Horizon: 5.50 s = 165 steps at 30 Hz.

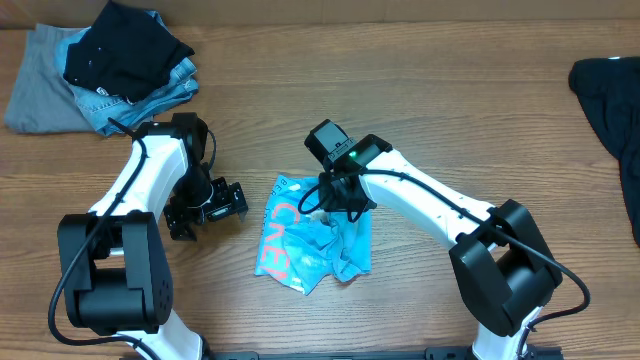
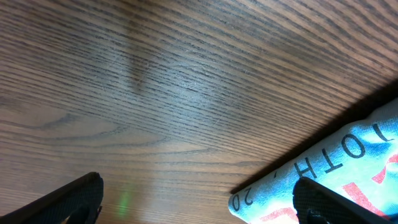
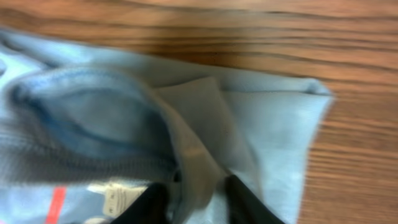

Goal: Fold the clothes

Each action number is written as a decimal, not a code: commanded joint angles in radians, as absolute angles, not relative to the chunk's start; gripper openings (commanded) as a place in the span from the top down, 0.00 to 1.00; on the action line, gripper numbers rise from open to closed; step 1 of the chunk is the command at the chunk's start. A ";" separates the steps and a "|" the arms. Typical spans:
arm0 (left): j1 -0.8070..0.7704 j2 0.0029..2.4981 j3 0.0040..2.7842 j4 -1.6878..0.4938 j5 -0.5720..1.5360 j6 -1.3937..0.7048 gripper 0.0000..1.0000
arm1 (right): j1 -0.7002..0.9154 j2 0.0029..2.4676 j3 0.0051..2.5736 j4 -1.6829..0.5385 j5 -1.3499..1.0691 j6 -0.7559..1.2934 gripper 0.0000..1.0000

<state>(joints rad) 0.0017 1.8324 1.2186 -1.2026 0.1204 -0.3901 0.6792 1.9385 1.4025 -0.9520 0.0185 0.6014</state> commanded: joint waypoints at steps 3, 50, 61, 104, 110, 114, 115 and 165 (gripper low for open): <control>-0.001 1.806 1.211 -1.200 0.131 -0.400 0.00 | 0.630 1.938 1.422 -0.977 0.133 0.599 0.76; 0.000 1.806 1.211 -1.155 0.067 -0.396 0.00 | 0.836 1.790 1.548 -1.269 -0.072 0.694 0.04; 0.000 1.806 1.211 -1.154 0.067 -0.396 0.00 | 0.867 1.860 1.548 -1.157 -0.184 0.715 0.12; 0.000 1.806 1.211 -1.160 0.068 -0.396 0.00 | 0.864 2.018 1.603 -1.606 0.104 0.790 0.76; 0.000 1.806 1.211 -1.163 0.068 -0.396 0.00 | 0.865 2.018 1.571 -1.684 0.123 0.841 0.73; 0.000 1.806 1.211 -1.166 0.071 -0.396 0.00 | 0.865 2.000 1.548 -1.696 0.130 0.841 0.62; 0.000 1.806 1.211 -1.167 0.071 -0.396 0.00 | 0.865 1.993 1.541 -1.696 0.130 0.842 0.56; 0.000 1.806 1.211 -1.181 0.106 -0.370 0.00 | 0.709 1.934 1.290 -1.371 0.088 0.735 0.96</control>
